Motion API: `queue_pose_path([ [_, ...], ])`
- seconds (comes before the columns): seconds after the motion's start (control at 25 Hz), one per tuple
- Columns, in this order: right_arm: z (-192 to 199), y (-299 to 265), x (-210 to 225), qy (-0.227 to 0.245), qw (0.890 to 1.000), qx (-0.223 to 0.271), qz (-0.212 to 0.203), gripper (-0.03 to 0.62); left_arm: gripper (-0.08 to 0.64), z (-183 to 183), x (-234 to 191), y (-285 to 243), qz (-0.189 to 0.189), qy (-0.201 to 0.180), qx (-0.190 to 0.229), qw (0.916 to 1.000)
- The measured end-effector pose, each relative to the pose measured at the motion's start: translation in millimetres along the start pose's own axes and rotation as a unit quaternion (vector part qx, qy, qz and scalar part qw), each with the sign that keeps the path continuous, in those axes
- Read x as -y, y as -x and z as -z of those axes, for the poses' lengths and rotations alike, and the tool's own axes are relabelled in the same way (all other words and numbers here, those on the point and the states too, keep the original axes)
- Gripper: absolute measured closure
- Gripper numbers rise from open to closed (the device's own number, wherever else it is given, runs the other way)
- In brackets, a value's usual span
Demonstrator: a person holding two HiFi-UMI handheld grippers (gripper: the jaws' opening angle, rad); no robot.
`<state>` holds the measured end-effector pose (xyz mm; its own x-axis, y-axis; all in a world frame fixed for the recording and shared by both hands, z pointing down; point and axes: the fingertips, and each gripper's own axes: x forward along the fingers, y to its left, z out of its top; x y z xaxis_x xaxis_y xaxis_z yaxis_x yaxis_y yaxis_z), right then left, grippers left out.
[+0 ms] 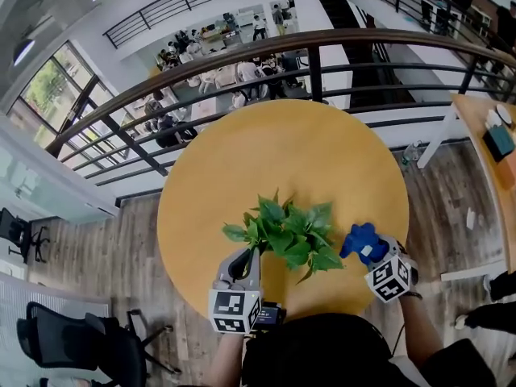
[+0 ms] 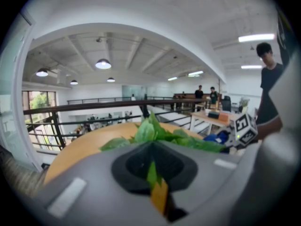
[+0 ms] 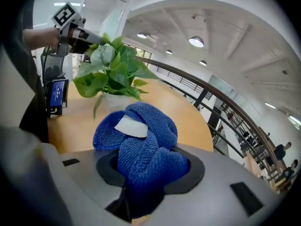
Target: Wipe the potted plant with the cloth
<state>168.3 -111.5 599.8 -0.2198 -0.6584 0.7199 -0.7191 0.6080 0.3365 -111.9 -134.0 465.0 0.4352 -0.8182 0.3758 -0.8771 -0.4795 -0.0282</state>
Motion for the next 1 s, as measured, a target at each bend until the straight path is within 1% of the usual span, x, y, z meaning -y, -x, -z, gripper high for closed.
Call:
queue_pose_path([
  [0.04, 2.7, 1.6, 4.4, -0.001, 1.000, -0.001, 0.005, 0.431, 0.558, -0.3, 0.3, -0.7, -0.001, -0.001, 0.001, 1.0000],
  [0.08, -1.8, 5.4, 9.7, -0.007, 1.000, 0.010, 0.010, 0.431, 0.558, 0.1, 0.2, -0.9, -0.003, -0.001, 0.001, 1.0000],
  [0.12, -13.5, 11.8, 15.9, -0.017, 0.999, 0.032, 0.016, 0.431, 0.558, 1.0, -0.4, -0.5, -0.006, -0.002, 0.001, 1.0000],
  [0.2, -54.4, 32.3, 29.5, -0.048, 0.993, 0.101, 0.024, 0.431, 0.558, 2.6, -2.3, 0.8, -0.012, -0.003, 0.001, 0.9999],
  [0.24, -79.7, 45.9, 34.9, -0.063, 0.987, 0.143, 0.023, 0.431, 0.558, 3.3, -2.8, 1.2, -0.014, -0.002, 0.001, 0.9999],
  [0.32, -130.2, 74.8, 34.4, -0.079, 0.972, 0.220, 0.006, 0.431, 0.558, 4.2, -2.0, 2.1, -0.015, 0.000, 0.000, 0.9999],
  [0.36, -151.8, 86.7, 26.2, -0.076, 0.966, 0.248, -0.011, 0.431, 0.558, 4.8, -1.5, 2.8, -0.015, 0.001, 0.000, 0.9999],
  [0.4, -169.2, 94.6, 12.9, -0.062, 0.961, 0.266, -0.030, 0.431, 0.558, 5.6, -1.5, 3.6, -0.016, 0.002, 0.000, 0.9999],
  [0.44, -181.4, 97.1, -3.3, -0.041, 0.959, 0.275, -0.047, 0.431, 0.558, 6.5, -2.1, 4.1, -0.017, 0.003, -0.001, 0.9999],
  [0.48, -187.2, 94.1, -20.0, -0.016, 0.959, 0.275, -0.058, 0.431, 0.558, 7.3, -2.9, 4.4, -0.018, 0.004, -0.002, 0.9998],
  [0.52, -185.5, 87.0, -34.8, 0.011, 0.962, 0.265, -0.060, 0.431, 0.558, 8.1, -3.5, 4.6, -0.019, 0.005, -0.002, 0.9998],
  [0.6, -165.6, 69.9, -51.9, 0.061, 0.972, 0.221, -0.046, 0.431, 0.558, 8.4, -3.2, 4.6, -0.019, 0.005, -0.003, 0.9998],
  [0.64, -152.7, 64.1, -53.4, 0.074, 0.976, 0.201, -0.037, 0.431, 0.558, 7.4, -3.0, 4.1, -0.018, 0.005, -0.002, 0.9998],
  [0.68, -140.3, 61.0, -51.4, 0.075, 0.979, 0.186, -0.030, 0.431, 0.558, 6.6, -3.3, 3.6, -0.017, 0.004, -0.001, 0.9998],
  [0.8, -106.9, 60.2, -34.8, 0.044, 0.987, 0.155, -0.018, 0.431, 0.558, 9.0, -7.9, 3.4, -0.018, 0.004, -0.006, 0.9998],
  [0.84, -96.1, 60.6, -28.2, 0.040, 0.989, 0.141, -0.010, 0.431, 0.558, 10.8, -9.6, 3.8, -0.019, 0.005, -0.007, 0.9998],
  [0.92, -76.1, 63.9, -15.7, 0.038, 0.992, 0.117, 0.008, 0.431, 0.558, 12.8, -11.2, 4.9, -0.021, 0.005, -0.008, 0.9997],
  [1.0, -61.6, 70.0, -6.1, 0.027, 0.994, 0.105, 0.018, 0.431, 0.558, 11.0, -10.5, 5.7, -0.023, 0.003, -0.005, 0.9997],
])
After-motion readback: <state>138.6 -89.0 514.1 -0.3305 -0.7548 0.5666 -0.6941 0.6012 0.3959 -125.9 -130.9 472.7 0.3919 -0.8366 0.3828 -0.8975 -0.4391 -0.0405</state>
